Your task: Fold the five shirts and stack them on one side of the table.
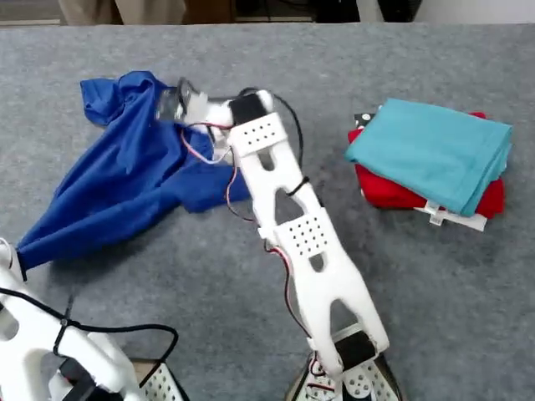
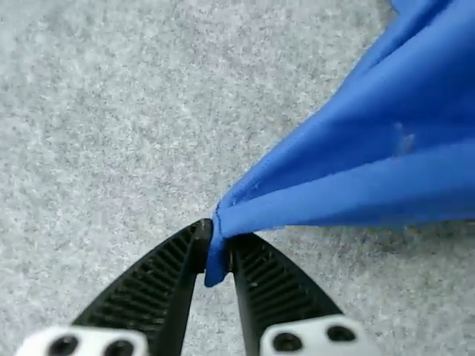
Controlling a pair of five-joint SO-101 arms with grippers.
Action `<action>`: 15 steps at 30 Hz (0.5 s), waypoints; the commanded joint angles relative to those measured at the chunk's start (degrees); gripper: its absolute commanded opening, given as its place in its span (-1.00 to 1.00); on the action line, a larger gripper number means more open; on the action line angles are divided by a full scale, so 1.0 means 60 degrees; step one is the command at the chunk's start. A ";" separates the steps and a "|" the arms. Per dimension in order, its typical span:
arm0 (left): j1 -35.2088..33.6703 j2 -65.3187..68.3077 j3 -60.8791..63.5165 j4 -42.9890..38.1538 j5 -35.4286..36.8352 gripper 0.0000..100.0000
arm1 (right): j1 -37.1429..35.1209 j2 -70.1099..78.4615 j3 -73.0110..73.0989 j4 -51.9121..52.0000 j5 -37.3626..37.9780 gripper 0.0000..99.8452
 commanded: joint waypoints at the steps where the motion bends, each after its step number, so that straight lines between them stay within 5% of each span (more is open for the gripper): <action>1: 0.0147 -0.0271 -0.0103 -0.0044 0.0352 -0.96 | 0.0242 -0.0095 -0.0374 -0.1700 -0.0396 -1.00; 5: 0.0103 -0.0300 -0.0088 -0.0029 0.0366 -0.96 | 0.0168 -0.0183 0.0740 -0.3165 -0.0527 -0.89; 9: 0.0044 -0.0300 -0.0059 -0.0029 0.0366 -0.96 | 0.0300 -0.0491 0.0579 -0.2667 -0.1128 -0.67; 15: 0.0044 -0.0300 -0.0044 -0.0029 0.0366 -0.96 | 0.0960 -0.1355 -0.0593 -0.1275 -0.1158 -0.66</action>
